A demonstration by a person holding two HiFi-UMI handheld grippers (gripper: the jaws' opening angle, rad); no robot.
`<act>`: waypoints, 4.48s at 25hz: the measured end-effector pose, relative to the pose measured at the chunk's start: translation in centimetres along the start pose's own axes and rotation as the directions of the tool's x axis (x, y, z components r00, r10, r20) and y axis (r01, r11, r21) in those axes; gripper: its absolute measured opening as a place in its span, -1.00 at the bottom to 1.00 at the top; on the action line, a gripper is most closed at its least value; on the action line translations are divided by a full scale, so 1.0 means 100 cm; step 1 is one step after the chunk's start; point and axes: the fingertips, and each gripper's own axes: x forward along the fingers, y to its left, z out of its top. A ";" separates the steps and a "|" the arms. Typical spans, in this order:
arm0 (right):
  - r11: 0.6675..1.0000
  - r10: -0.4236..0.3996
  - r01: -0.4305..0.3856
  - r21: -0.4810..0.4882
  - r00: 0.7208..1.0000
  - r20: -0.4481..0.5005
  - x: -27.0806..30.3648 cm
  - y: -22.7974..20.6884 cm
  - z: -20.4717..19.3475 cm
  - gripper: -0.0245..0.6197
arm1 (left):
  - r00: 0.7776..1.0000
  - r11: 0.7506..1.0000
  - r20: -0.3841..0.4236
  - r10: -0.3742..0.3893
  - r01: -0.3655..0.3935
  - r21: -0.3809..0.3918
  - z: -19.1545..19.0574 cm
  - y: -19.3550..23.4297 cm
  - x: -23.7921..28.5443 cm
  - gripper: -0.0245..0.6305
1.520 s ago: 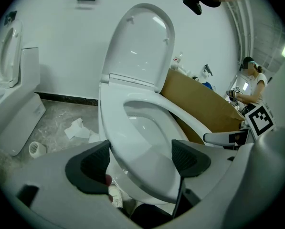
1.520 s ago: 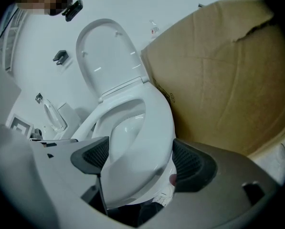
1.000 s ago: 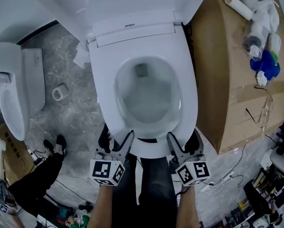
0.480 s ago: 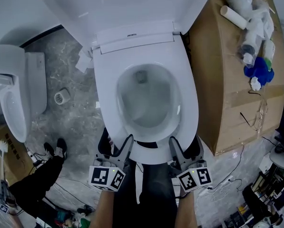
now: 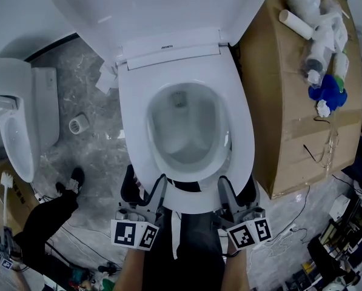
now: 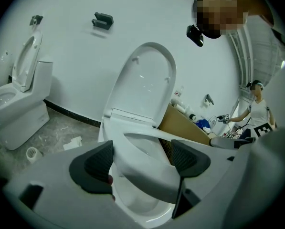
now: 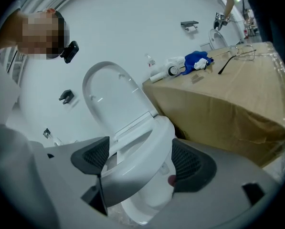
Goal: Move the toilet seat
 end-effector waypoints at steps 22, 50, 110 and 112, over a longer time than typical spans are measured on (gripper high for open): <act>0.996 0.006 -0.013 0.085 0.997 0.082 0.000 0.022 0.036 0.35 | 0.983 0.944 -0.094 -0.159 0.180 0.278 0.039 -0.061 -0.017 -0.45; 0.883 -0.017 0.084 -0.462 0.989 0.148 -0.008 0.075 0.090 -0.28 | 0.989 0.939 0.008 -0.150 0.140 0.314 0.096 -0.060 -0.014 -0.85; 0.770 0.316 -0.089 -0.632 0.914 0.256 0.060 0.197 0.258 -0.89 | 0.931 0.964 0.327 -0.161 0.077 0.256 0.290 -0.057 0.022 -0.90; 0.764 0.324 -0.089 -0.640 0.909 0.261 0.064 0.200 0.263 -0.89 | 0.928 0.963 0.338 -0.160 0.072 0.260 0.296 -0.057 0.024 -0.90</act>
